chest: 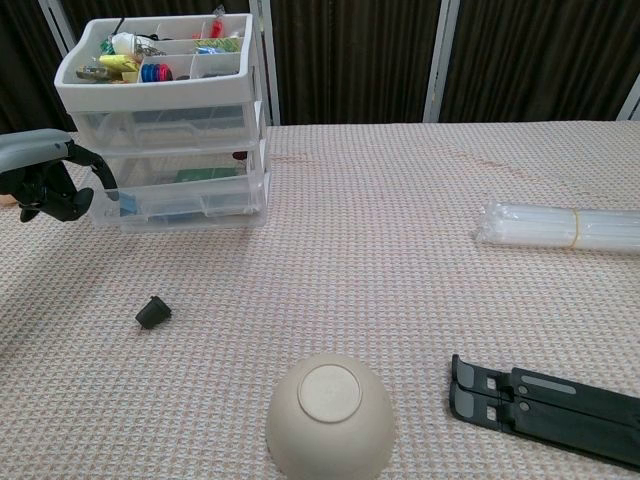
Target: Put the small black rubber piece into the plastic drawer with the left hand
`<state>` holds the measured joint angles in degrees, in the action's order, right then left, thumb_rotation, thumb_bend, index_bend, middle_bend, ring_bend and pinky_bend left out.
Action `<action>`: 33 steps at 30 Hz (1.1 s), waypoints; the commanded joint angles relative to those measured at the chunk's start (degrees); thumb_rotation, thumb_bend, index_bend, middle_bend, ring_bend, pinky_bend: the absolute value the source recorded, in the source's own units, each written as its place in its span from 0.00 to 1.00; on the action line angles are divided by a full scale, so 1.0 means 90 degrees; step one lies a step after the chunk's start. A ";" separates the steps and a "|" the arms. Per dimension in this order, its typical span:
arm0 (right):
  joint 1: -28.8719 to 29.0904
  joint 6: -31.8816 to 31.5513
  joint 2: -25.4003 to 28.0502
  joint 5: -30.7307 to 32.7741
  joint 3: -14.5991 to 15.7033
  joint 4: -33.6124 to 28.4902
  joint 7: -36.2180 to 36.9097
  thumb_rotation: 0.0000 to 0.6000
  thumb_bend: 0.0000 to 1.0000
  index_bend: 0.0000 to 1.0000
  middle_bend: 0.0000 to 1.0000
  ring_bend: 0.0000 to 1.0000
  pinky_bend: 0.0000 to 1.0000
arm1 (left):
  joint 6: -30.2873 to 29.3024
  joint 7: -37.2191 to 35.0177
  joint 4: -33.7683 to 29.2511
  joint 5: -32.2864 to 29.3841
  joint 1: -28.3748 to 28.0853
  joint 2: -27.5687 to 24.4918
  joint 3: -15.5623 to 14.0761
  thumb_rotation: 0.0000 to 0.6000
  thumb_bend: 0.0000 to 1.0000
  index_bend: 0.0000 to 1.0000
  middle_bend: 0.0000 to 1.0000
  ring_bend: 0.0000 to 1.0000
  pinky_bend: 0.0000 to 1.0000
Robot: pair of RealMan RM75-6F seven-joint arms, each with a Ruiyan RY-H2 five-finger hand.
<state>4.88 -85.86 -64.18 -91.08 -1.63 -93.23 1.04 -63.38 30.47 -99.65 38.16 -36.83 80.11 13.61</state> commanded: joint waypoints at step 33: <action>-0.0001 -0.0015 -0.0018 -0.0017 -0.0003 -0.0015 -0.0035 1.00 0.06 0.06 0.00 0.00 0.00 | -0.1011 -0.0396 -0.0509 0.2453 0.0695 -0.0513 -0.0941 1.00 0.25 0.18 0.79 0.71 0.60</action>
<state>4.86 -85.99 -64.35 -91.23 -1.65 -93.37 0.72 -70.68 26.29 -105.00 57.70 -31.32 75.83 6.03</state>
